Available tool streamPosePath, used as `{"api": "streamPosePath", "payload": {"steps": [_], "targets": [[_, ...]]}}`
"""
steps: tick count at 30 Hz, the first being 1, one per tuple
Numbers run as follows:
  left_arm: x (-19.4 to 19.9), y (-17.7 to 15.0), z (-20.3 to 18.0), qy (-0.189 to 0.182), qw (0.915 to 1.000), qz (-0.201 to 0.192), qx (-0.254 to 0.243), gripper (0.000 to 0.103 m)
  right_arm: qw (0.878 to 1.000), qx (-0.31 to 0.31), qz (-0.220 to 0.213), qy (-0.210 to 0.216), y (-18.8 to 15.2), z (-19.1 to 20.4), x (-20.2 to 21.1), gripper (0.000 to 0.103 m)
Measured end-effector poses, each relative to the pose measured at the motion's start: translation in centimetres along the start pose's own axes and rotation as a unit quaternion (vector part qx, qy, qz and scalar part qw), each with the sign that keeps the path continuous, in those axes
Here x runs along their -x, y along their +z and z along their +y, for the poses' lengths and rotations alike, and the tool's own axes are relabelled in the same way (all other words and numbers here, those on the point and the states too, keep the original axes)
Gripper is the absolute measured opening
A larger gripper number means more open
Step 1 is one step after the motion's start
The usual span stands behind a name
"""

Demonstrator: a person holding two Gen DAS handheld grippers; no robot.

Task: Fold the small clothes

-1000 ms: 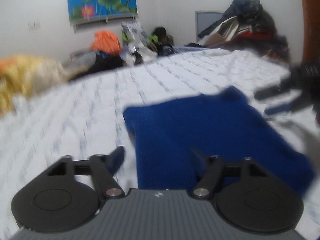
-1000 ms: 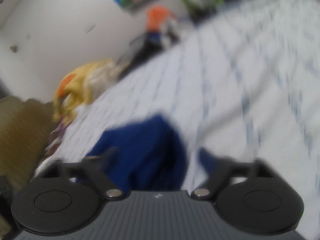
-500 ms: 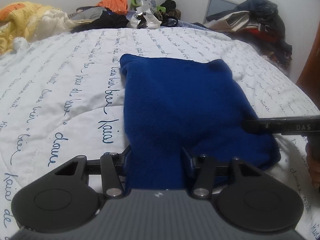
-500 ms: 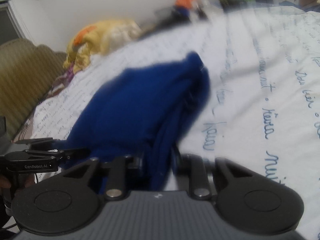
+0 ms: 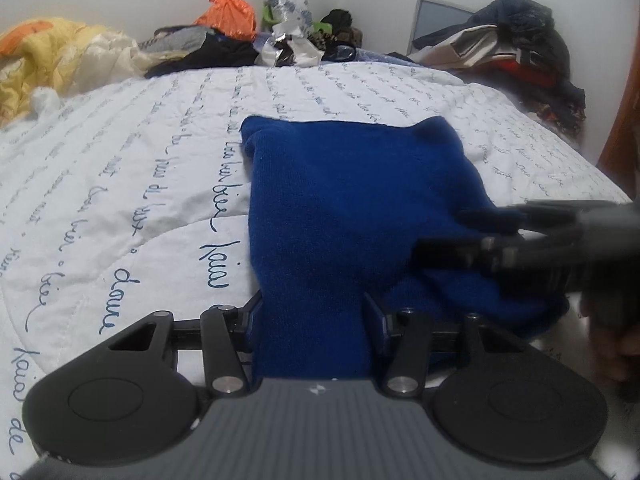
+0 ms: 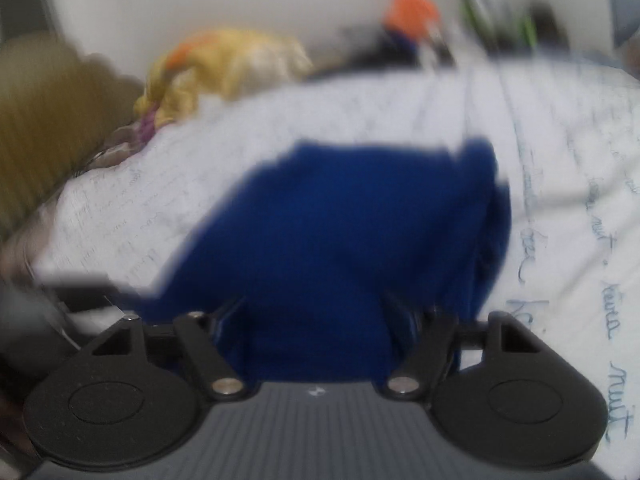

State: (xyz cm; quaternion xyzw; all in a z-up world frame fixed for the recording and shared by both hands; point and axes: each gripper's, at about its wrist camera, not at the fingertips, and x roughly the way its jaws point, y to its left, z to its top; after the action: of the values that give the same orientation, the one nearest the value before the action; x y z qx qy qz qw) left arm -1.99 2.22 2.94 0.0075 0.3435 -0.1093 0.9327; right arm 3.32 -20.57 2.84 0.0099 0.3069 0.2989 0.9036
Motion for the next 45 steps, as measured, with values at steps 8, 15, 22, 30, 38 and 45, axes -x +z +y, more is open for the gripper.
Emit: {"api": "streamPosePath", "payload": {"steps": [8,15,22,30,38,45], "targets": [[3.2,-0.2,-1.5,-0.005,0.9986,-0.033,-0.04,0.033,0.998,-0.034,-0.06,0.003,1.7,0.8,4.2,0.074],[2.2,-1.2,-0.4,0.008,0.9978,-0.021,-0.063,0.045,0.999,0.007,0.044,0.024,2.5,-0.1,-1.0,0.078],[-2.1,7.5,3.8,-0.016,0.9987,-0.047,-0.01,0.083,0.993,-0.111,-0.032,-0.011,9.3,-6.8,0.5,0.084],[-12.9,13.5,1.3,0.017,0.9971,-0.009,-0.073,0.02,0.981,-0.183,0.064,-0.017,9.8,-12.6,-8.4,0.017],[-11.8,7.8,-3.5,0.145,0.9405,-0.124,-0.281,0.034,0.997,-0.038,-0.016,-0.066,7.2,-9.2,-6.0,0.021],[-3.1,7.9,-1.8,0.007,0.9811,-0.139,-0.134,0.064,0.993,-0.096,-0.071,-0.013,7.4,-6.2,1.7,0.068]]}}
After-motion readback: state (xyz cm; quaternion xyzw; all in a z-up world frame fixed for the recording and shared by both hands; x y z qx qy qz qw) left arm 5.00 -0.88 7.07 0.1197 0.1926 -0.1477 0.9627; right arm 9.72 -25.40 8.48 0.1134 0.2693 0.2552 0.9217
